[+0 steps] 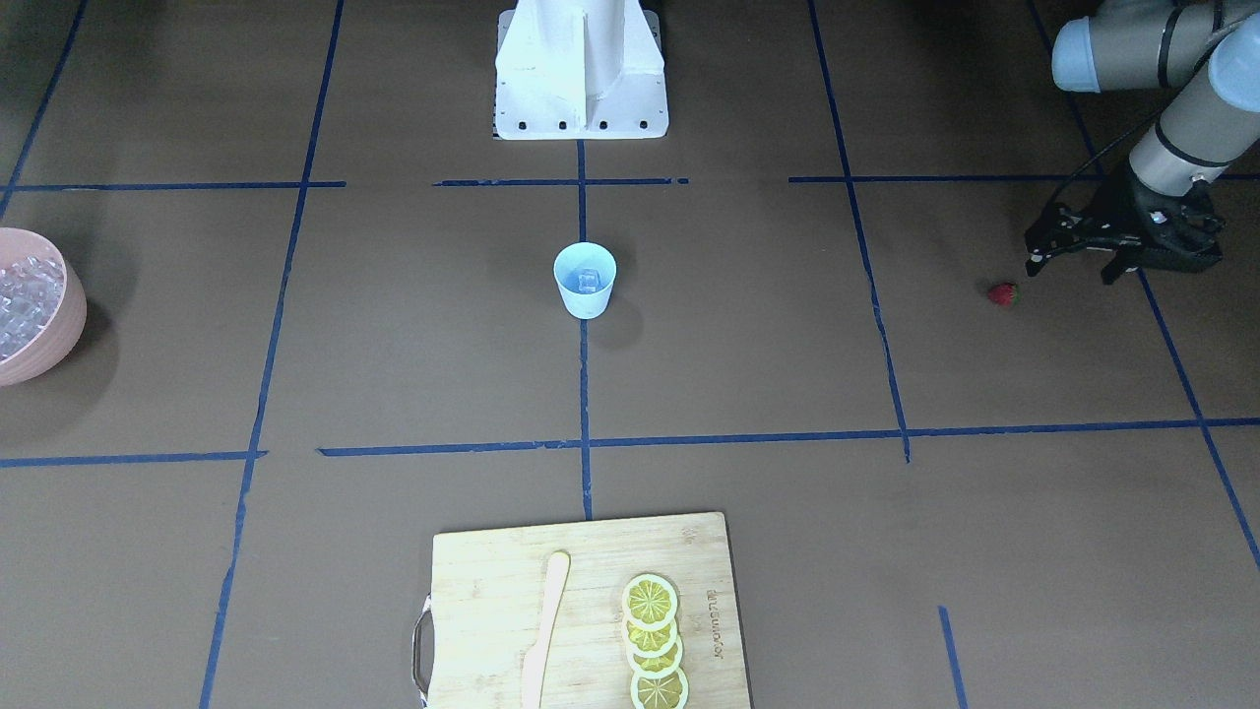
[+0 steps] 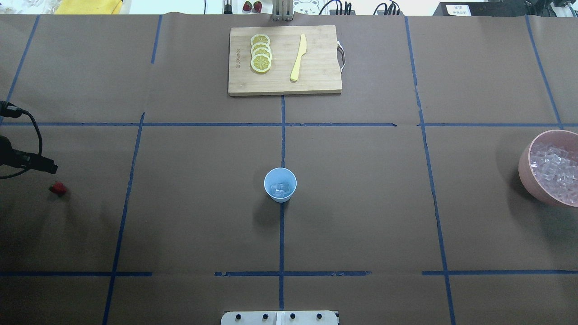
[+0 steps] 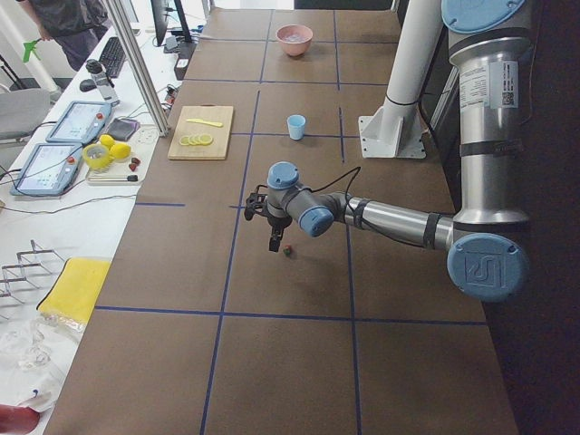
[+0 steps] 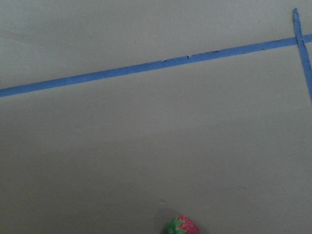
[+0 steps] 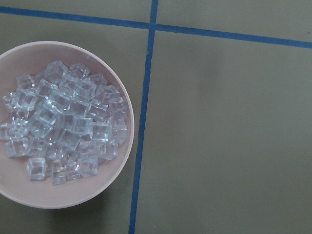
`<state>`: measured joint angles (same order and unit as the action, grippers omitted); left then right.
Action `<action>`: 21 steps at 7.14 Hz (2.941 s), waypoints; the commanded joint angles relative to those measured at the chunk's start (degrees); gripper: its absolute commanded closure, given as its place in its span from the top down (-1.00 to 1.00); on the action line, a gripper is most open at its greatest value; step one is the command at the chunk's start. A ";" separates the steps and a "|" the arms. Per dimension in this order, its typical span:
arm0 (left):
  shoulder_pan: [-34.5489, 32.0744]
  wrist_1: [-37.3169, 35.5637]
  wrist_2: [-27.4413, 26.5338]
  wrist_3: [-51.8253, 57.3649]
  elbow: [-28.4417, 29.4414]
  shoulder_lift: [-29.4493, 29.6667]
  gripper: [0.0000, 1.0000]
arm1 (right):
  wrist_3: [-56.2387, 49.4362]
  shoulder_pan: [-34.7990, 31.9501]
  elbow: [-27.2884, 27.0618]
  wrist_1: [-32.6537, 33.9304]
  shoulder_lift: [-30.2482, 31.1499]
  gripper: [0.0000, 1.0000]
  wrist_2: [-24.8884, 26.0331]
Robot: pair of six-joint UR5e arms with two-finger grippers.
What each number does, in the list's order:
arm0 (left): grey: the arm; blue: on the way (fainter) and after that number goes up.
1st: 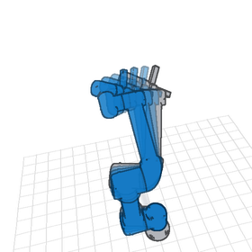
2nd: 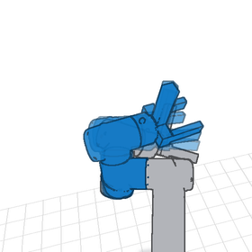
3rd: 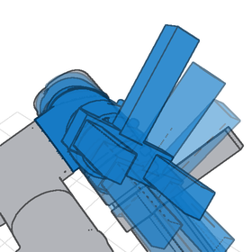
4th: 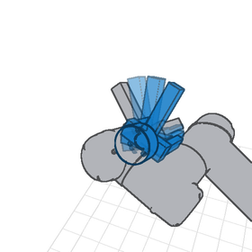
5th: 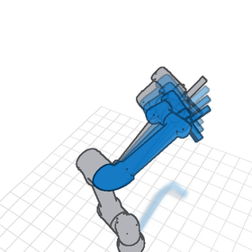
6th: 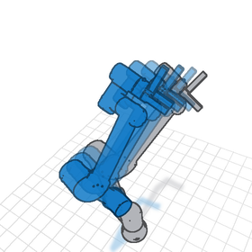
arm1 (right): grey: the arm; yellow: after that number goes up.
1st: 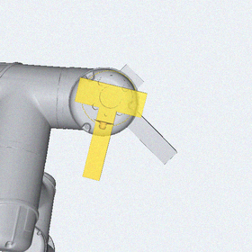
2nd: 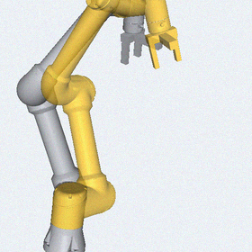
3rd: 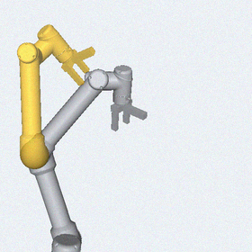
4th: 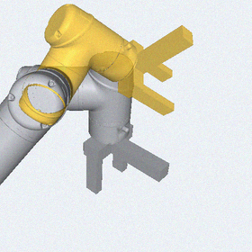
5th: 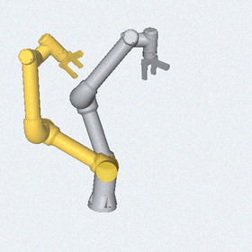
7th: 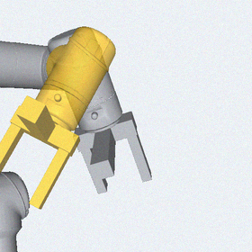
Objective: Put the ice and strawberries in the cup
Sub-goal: 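Lower the left gripper onto the strawberry and close on it, then lift the strawberry with the left gripper and carry it over the blue cup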
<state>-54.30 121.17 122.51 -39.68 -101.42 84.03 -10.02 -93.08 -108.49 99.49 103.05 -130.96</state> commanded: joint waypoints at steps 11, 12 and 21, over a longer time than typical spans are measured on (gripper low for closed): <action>6.83 12.25 -3.77 -9.27 7.12 -0.45 0.62 | -0.09 0.00 0.20 0.00 -0.05 0.98 0.18; 6.83 12.25 -3.68 -9.27 6.94 -0.54 -0.26 | -0.09 0.00 0.20 0.00 -0.05 0.98 0.18; 6.48 -8.79 -2.37 -8.31 -12.61 -0.19 -1.00 | 0.00 0.00 0.12 0.00 -0.05 0.98 0.09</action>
<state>-47.89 119.09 119.64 -48.09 -108.28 83.61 -10.02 -93.08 -108.37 99.49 103.01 -130.83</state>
